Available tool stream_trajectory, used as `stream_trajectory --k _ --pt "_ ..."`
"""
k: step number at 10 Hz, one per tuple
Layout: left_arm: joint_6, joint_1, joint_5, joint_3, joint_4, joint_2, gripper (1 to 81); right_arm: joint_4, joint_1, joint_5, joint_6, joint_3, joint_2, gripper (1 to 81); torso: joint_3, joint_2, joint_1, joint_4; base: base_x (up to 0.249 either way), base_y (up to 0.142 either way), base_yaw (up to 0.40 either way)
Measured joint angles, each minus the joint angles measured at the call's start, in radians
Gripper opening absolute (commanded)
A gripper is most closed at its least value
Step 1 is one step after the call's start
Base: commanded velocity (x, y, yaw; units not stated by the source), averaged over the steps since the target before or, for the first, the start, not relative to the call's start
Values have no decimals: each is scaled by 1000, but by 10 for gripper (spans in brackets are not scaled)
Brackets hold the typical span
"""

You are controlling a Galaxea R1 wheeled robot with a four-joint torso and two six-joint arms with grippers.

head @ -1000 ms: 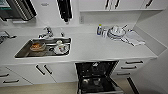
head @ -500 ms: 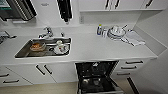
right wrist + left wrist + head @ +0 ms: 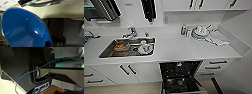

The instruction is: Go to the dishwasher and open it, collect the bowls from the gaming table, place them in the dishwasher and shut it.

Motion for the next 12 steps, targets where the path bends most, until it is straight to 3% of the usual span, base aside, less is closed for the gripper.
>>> stream_trajectory --k 2,4,7,10,12 --pt "5 5 15 1 0 9 811 0 80 -44 42 37 -16 10 0 0 0 0 0 0 0" --pt "28 30 80 -2 0 23 811 4 171 -51 73 70 -16 10 0 0 0 0 0 0 0" --pt "34 57 89 -2 0 36 811 30 297 -72 93 59 -16 10 0 0 0 0 0 0 0" --pt "34 62 91 -2 -1 41 811 45 362 -75 97 -79 35 10 0 0 0 0 0 0 0" --pt "34 73 101 -2 -1 41 811 51 402 -77 96 -176 117 10 0 0 0 0 0 0 0"
